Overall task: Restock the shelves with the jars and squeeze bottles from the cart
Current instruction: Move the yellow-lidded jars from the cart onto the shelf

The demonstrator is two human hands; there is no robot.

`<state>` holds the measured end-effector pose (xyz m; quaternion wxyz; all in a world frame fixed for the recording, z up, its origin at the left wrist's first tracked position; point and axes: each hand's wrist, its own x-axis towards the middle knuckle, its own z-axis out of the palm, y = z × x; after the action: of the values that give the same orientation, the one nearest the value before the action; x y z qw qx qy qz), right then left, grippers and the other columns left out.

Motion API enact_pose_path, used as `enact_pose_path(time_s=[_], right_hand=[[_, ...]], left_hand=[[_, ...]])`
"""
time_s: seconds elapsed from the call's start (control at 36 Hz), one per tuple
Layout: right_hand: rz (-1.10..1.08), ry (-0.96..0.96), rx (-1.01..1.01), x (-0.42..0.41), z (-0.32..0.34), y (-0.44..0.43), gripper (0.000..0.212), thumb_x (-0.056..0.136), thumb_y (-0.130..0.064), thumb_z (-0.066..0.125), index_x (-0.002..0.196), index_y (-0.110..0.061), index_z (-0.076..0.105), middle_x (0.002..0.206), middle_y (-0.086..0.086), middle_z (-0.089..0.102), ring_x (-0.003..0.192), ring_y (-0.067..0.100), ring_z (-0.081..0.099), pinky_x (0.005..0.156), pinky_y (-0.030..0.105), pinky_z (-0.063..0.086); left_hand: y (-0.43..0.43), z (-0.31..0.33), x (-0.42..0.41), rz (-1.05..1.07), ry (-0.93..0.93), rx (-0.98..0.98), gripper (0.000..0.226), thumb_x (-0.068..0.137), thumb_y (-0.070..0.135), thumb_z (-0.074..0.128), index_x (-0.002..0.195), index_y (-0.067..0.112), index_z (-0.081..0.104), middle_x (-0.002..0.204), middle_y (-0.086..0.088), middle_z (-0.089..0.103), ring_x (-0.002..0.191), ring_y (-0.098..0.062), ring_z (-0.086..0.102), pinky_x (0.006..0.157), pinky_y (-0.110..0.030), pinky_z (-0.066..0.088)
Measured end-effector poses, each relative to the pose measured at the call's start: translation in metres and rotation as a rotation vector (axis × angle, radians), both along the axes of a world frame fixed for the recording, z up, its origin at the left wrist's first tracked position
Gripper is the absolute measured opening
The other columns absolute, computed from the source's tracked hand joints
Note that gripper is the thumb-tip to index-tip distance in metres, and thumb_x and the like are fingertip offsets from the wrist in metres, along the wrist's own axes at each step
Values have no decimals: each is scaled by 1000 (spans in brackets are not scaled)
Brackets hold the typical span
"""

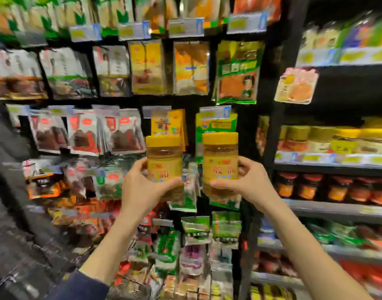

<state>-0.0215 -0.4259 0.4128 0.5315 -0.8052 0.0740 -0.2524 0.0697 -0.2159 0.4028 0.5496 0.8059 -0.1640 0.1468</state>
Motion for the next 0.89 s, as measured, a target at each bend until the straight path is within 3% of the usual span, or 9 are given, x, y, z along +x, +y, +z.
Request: enact_pose_path(time_s=[0.14, 0.22, 0.31, 0.42, 0.58, 0.67, 0.75, 0.81, 0.89], right_hand=[[-208, -7, -8, -66, 8, -67, 62, 47, -33, 89, 102, -24, 62, 97, -7, 70, 90, 7, 66, 83, 32, 56], [-316, -21, -3, -107, 10, -106, 61, 44, -36, 89, 98, -27, 62, 96, -7, 70, 90, 10, 67, 83, 35, 56], [-411, -36, -25, -149, 13, -145, 50, 49, -31, 90, 88, -34, 59, 90, -12, 68, 86, 4, 65, 81, 30, 55], [-529, -61, -32, -203, 12, -199, 59, 46, -34, 90, 98, -22, 65, 94, -4, 73, 89, 11, 69, 83, 38, 57], [-608, -92, -52, -276, 12, -281, 61, 42, -42, 88, 96, -23, 66, 91, -3, 74, 87, 13, 70, 80, 42, 58], [-626, -96, -52, -305, 11, -320, 56, 45, -34, 90, 95, -23, 66, 90, -4, 74, 85, 12, 70, 80, 41, 58], [-632, -89, -63, -327, 13, -353, 61, 43, -38, 89, 97, -25, 65, 91, -6, 73, 86, 10, 70, 80, 38, 58], [-628, -83, -69, -338, 14, -373, 66, 43, -41, 87, 103, -23, 64, 95, -6, 73, 88, 9, 69, 80, 36, 58], [-633, -81, -66, -345, 14, -404, 71, 44, -41, 87, 108, -21, 62, 100, -6, 72, 91, 8, 68, 82, 36, 58]], left_hand=[[-85, 13, -26, -186, -58, -8, 96, 42, 54, 86, 123, 14, 54, 108, 0, 66, 97, -18, 63, 88, -37, 52], [-137, 18, -50, -276, -67, -27, 87, 49, 44, 89, 123, 14, 54, 108, 0, 65, 97, -17, 62, 89, -38, 51], [-190, 21, -79, -340, -90, -35, 76, 51, 36, 90, 116, 13, 57, 102, 1, 65, 90, -14, 60, 79, -27, 46], [-258, 20, -119, -423, -96, -50, 72, 51, 35, 89, 113, 13, 59, 96, 5, 62, 89, -14, 61, 78, -29, 48], [-351, 15, -179, -534, -55, -85, 90, 47, 45, 89, 124, 16, 52, 107, 5, 62, 100, -15, 60, 86, -35, 50], [-395, 16, -209, -570, -29, -111, 85, 55, 34, 89, 128, 16, 49, 103, 12, 51, 99, -9, 51, 82, -26, 41], [-437, 14, -227, -579, -17, -103, 74, 53, 36, 89, 116, 22, 53, 104, 7, 60, 97, -14, 60, 79, -29, 46], [-462, 14, -236, -579, -7, -107, 81, 50, 41, 89, 120, 20, 53, 110, 4, 63, 99, -16, 61, 85, -36, 51], [-495, 16, -247, -582, -18, -99, 85, 54, 38, 88, 126, 15, 50, 111, 4, 59, 98, -13, 56, 87, -33, 47]])
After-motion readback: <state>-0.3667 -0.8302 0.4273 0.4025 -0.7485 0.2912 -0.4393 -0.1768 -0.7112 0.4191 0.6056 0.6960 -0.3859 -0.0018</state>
